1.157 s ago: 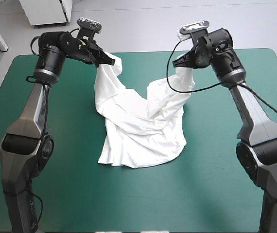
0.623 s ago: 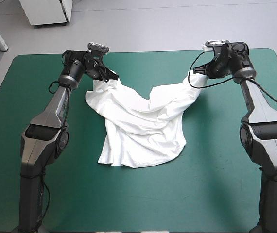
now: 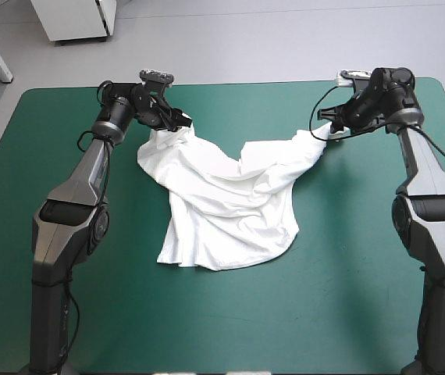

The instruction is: Fold the cloth

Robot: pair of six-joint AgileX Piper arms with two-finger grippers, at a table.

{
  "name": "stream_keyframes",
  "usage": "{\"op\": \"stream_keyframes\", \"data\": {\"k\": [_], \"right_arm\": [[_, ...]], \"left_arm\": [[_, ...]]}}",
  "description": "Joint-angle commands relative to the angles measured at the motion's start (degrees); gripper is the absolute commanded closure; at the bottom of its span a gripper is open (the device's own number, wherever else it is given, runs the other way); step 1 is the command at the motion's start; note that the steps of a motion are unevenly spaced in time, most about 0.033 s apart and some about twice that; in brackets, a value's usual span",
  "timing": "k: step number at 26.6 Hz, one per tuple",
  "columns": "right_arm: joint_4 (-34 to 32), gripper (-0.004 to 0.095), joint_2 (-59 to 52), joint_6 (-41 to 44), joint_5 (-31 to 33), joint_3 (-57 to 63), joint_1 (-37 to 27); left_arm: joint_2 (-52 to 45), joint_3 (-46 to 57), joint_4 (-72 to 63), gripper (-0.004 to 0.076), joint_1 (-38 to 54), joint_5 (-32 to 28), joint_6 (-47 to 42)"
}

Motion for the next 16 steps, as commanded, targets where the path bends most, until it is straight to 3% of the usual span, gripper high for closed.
{"op": "stream_keyframes", "data": {"k": [1, 9, 12, 16], "right_arm": [[1.4, 0.0434, -4.8, 0.1, 1.4, -5.2, -1.6], [2.3, 0.048, -13.1, -0.2, 3.9, -7.0, -2.4], [4.1, 0.048, -19.6, -1.2, 5.7, -6.1, -2.4], [4.3, 0.048, -26.0, -1.2, 5.7, -4.9, -2.4]], "left_arm": [[-6.6, -2.2, 0.8, 0.0281, 0.0, 1.2, 1.0], [-12.5, -9.0, 4.4, 0.0309, 0.0, 7.1, 2.6], [-19.3, -10.6, 4.6, 0.0366, 0.0, 12.5, 4.6], [-26.1, -10.6, 7.2, 0.0382, 0.0, 14.4, 4.9]]}}
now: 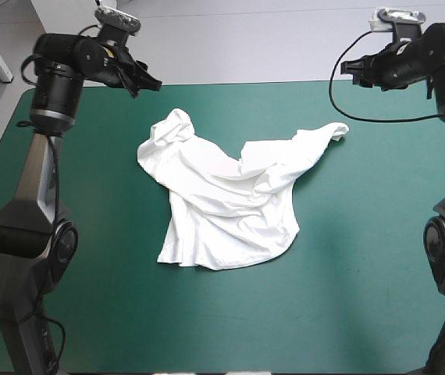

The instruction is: Fold the cloth

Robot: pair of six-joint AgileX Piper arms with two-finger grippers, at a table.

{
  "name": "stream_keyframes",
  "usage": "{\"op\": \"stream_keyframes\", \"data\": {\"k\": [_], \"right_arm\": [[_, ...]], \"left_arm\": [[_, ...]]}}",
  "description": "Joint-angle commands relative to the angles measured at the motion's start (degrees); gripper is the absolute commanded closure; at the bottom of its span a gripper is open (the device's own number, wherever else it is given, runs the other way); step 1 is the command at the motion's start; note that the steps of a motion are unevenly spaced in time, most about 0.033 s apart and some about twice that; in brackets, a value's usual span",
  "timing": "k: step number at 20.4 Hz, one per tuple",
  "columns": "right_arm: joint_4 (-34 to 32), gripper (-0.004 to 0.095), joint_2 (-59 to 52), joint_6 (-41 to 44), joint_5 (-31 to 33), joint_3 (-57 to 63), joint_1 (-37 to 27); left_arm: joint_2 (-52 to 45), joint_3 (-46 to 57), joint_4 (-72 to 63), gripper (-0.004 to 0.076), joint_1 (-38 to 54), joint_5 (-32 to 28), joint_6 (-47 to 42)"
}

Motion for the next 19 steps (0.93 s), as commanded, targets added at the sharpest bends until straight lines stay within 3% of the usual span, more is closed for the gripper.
{"op": "stream_keyframes", "data": {"k": [1, 5, 11, 19], "right_arm": [[1.1, 0.048, -11.1, -0.7, 0.1, -0.9, -0.4], [1.8, 0.048, -21.1, -0.7, 0.1, 1.1, 0.9], [0.6, 0.048, -35.2, -0.2, 0.1, 18.6, 1.1], [0.5, 0.048, -41.5, -0.2, 0.1, 33.5, 1.1]], "left_arm": [[-11.3, -2.0, 1.8, 0.0384, 0.0, 0.0, 0.5], [-21.6, 0.7, 1.4, 0.0385, 0.0, 2.3, 0.6], [-36.1, 26.0, 3.0, 0.0385, -3.5, 2.4, -0.7], [-36.4, 46.1, 6.6, 0.0385, -11.5, 2.5, -7.4]]}}
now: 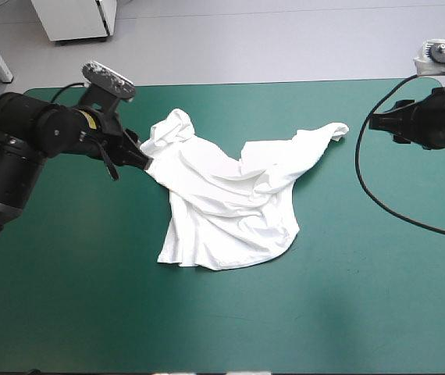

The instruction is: Fold the cloth

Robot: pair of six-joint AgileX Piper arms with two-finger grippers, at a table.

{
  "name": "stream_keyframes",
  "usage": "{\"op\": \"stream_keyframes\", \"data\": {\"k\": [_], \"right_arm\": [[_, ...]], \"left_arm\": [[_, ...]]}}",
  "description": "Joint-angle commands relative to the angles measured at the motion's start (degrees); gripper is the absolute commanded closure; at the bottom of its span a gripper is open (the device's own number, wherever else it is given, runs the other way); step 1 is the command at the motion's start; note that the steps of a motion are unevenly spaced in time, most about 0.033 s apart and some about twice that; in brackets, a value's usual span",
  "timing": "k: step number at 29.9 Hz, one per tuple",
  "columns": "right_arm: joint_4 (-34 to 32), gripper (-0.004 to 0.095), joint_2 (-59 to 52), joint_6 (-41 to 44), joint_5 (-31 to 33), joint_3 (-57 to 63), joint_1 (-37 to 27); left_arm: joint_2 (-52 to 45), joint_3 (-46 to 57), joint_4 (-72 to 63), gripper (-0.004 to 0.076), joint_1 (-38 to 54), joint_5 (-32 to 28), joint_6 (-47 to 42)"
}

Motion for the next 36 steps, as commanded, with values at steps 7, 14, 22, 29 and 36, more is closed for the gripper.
{"op": "stream_keyframes", "data": {"k": [7, 14, 22, 29, 36], "right_arm": [[0.1, 0.049, -2.4, -0.1, 0.0, 1.7, 0.0], [0.0, 0.0492, -2.4, -0.3, 0.0, 1.7, 0.0], [-0.9, 0.0494, -2.4, -0.1, 0.0, 1.7, 0.0], [-1.5, 0.0494, -2.4, -0.1, 0.0, 1.7, 0.0], [-1.7, 0.0494, -2.4, -0.1, 0.0, 1.7, 0.0]], "left_arm": [[-1.7, 16.8, -1.5, 0.0388, -0.7, 0.6, -5.7], [-1.1, 27.6, -4.8, 0.0388, -0.7, -8.8, -7.1], [4.4, 34.3, -10.0, 0.0407, -1.4, -14.2, -7.9], [9.4, 34.3, -8.2, 0.0425, -6.9, -16.4, -10.0], [12.1, 34.5, -5.5, 0.0425, -7.3, -16.2, -14.5]]}}
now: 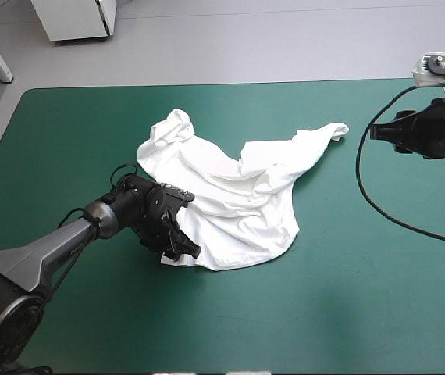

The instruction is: Fold the cloth

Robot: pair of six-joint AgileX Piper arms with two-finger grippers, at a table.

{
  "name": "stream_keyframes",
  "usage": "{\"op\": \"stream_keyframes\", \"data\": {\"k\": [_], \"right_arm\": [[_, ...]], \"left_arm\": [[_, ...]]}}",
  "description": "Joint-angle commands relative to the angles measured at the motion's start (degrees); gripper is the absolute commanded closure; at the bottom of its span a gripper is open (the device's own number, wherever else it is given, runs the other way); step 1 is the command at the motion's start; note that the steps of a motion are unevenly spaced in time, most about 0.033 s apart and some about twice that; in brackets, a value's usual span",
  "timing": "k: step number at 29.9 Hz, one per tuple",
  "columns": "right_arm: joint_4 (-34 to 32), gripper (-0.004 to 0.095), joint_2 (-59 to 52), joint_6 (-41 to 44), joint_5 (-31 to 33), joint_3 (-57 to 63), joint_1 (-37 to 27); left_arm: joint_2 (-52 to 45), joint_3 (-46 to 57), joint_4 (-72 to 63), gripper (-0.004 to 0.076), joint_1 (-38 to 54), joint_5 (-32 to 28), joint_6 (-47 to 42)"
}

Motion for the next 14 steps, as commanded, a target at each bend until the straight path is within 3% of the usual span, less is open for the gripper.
{"op": "stream_keyframes", "data": {"k": [1, 8, 14], "right_arm": [[-0.2, 0.0494, -1.4, -0.1, 0.0, -1.2, 0.0], [-0.7, 0.0494, -1.4, -0.1, 0.0, -1.2, 0.0], [-1.2, 0.0494, -1.4, -0.1, 0.0, -1.2, 0.0]], "left_arm": [[-1.6, -1.1, 2.6, 0.0425, -0.2, 0.0, -3.8], [-0.1, 1.6, 4.1, 0.0449, -0.2, 0.4, -5.8], [1.8, 6.6, 0.5, 0.075, -0.3, -1.5, -5.6]]}}
